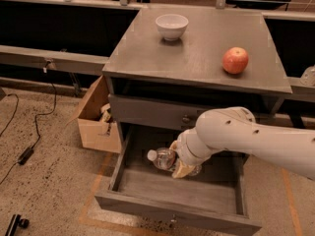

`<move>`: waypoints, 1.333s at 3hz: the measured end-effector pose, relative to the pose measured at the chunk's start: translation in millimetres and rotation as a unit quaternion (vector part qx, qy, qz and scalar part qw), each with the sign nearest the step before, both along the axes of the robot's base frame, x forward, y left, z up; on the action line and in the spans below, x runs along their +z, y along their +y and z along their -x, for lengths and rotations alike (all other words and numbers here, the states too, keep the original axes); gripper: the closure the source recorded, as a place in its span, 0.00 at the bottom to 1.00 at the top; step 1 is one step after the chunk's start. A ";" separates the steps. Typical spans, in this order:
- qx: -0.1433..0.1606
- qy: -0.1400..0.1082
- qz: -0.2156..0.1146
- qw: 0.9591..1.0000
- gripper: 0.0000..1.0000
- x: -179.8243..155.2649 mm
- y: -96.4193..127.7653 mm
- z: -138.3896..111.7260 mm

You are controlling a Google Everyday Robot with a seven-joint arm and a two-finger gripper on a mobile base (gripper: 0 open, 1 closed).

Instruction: Place water bottle into middle drawer

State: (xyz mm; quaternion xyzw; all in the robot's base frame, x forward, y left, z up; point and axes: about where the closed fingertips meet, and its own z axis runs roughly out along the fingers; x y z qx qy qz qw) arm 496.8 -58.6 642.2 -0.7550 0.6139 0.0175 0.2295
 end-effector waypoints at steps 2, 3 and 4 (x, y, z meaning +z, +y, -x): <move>-0.042 -0.005 0.045 0.998 1.00 -50.4 -17.2 -36.3; -0.049 -0.004 0.055 0.997 1.00 -91.0 -32.4 -46.0; -0.055 -0.006 0.062 0.997 1.00 -128.6 -49.0 -58.9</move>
Offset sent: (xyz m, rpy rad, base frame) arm 0.0539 -0.0284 -0.0826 -0.1271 0.0128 -0.1396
